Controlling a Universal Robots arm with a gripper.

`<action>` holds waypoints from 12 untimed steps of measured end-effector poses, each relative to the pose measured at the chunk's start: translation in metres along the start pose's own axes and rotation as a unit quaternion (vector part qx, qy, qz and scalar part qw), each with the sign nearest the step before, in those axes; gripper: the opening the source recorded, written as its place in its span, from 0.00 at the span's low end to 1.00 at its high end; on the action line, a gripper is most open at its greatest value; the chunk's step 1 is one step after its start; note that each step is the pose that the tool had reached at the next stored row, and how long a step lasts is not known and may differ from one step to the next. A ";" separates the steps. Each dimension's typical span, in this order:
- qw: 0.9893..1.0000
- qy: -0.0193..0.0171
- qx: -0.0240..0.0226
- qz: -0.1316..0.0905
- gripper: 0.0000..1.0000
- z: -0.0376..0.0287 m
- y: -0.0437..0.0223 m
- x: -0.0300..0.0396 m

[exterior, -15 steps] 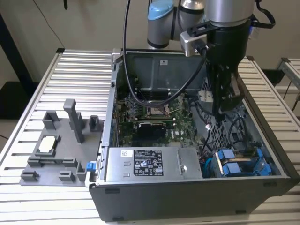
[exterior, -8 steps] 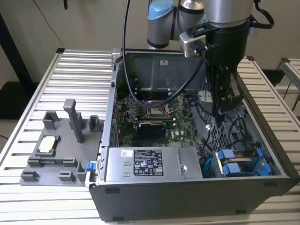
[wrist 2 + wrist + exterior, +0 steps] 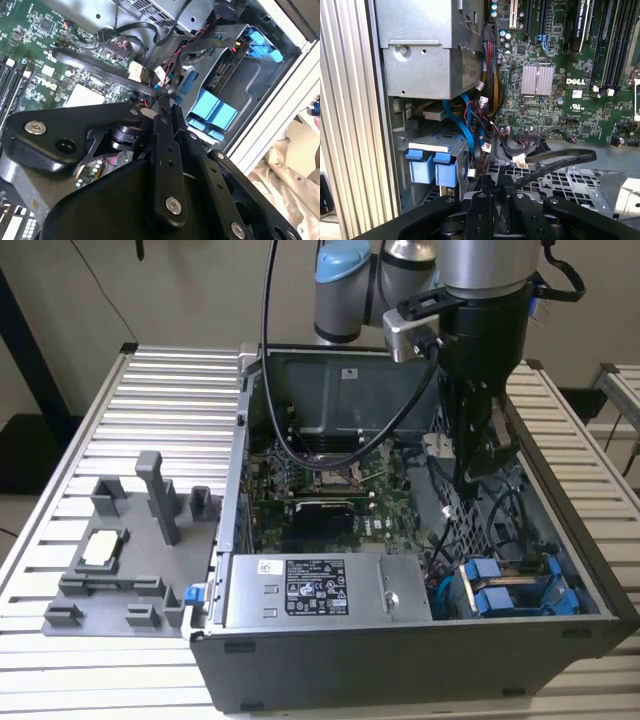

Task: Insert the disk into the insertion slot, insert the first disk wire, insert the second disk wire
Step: 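Insert the second disk wire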

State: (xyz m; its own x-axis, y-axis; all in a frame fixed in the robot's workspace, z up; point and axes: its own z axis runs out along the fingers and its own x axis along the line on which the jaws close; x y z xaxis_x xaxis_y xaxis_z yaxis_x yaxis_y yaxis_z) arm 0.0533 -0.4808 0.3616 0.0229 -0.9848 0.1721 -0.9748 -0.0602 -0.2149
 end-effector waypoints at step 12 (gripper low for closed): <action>1.000 0.003 0.000 -0.001 0.16 0.0000 0.0000 0.0000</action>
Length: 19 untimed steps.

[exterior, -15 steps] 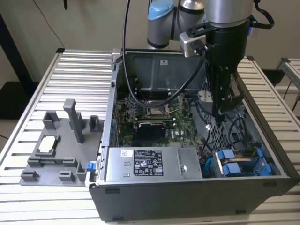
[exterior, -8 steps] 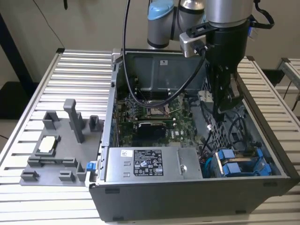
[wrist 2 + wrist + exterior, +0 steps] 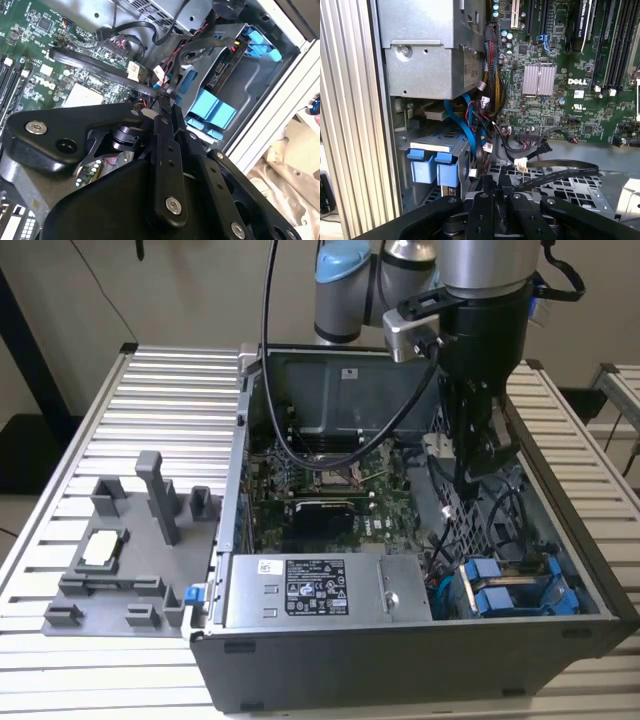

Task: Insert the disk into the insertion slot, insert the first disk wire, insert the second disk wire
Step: 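Insert the second disk wire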

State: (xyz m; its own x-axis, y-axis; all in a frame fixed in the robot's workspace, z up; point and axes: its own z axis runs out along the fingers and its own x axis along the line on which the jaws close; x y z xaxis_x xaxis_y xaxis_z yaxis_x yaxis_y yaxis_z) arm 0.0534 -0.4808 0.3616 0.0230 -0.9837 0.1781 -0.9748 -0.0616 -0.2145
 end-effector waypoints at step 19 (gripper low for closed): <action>1.000 0.000 -0.005 -0.001 0.16 0.0023 -0.0041 0.0064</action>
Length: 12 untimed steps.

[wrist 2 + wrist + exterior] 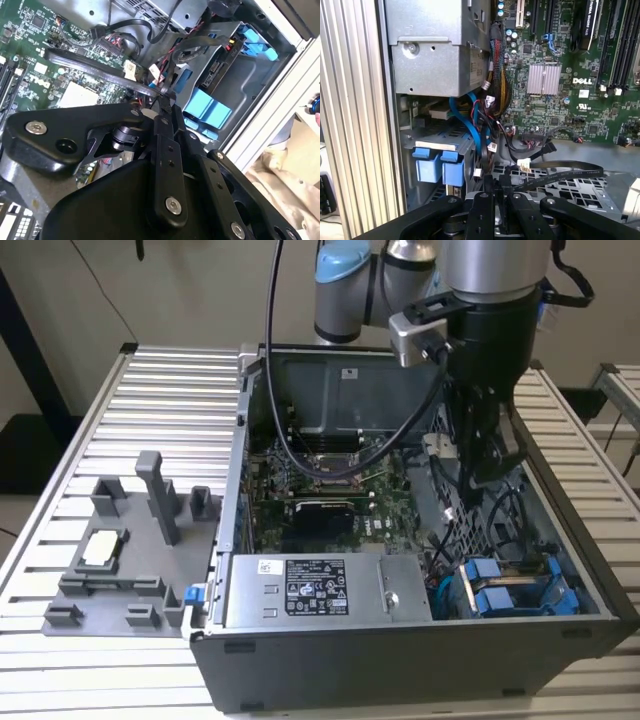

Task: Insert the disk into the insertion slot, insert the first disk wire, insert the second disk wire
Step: 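Insert the second disk wire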

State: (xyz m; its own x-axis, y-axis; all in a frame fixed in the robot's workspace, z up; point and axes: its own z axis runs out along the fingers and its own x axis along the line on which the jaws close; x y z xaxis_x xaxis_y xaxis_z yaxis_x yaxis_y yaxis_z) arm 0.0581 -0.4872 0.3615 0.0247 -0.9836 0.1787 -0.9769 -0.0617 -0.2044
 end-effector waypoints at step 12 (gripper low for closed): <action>1.000 -0.001 -0.006 -0.001 0.16 0.0061 -0.0093 0.0137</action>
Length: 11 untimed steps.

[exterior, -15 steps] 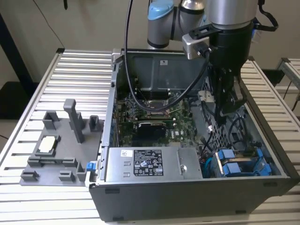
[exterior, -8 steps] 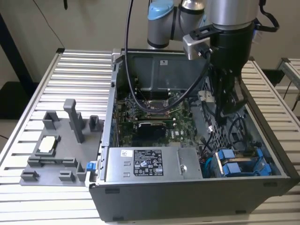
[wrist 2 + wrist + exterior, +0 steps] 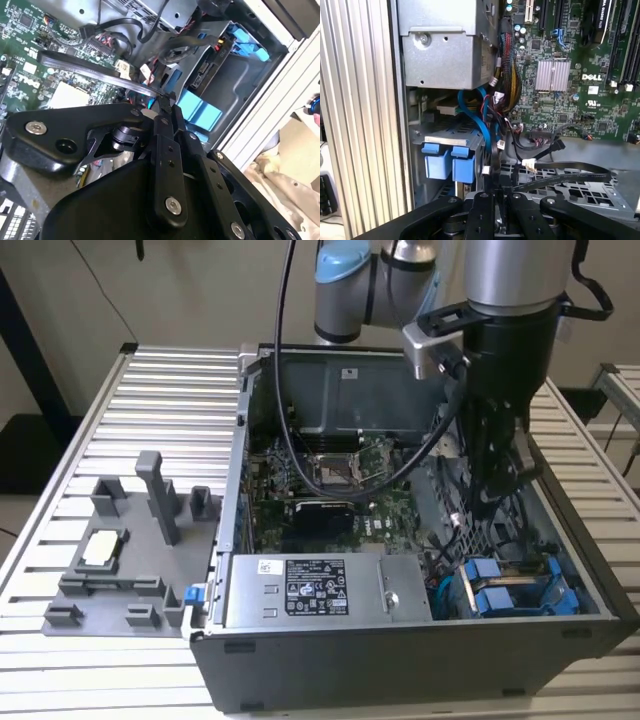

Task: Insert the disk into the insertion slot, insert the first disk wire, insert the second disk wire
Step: 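Insert the second disk wire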

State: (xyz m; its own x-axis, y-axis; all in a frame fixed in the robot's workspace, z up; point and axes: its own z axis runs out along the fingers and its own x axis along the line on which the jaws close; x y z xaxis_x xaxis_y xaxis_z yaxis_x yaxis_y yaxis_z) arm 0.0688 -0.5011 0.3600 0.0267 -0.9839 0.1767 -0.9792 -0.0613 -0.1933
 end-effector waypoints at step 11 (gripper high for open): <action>0.999 -0.032 -0.002 0.006 0.16 0.0023 -0.0046 0.0048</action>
State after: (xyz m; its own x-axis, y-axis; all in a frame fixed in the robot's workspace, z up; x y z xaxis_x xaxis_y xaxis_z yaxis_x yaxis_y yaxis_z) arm 0.0739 -0.5060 0.3595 0.0280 -0.9933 0.1124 -0.9805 -0.0491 -0.1904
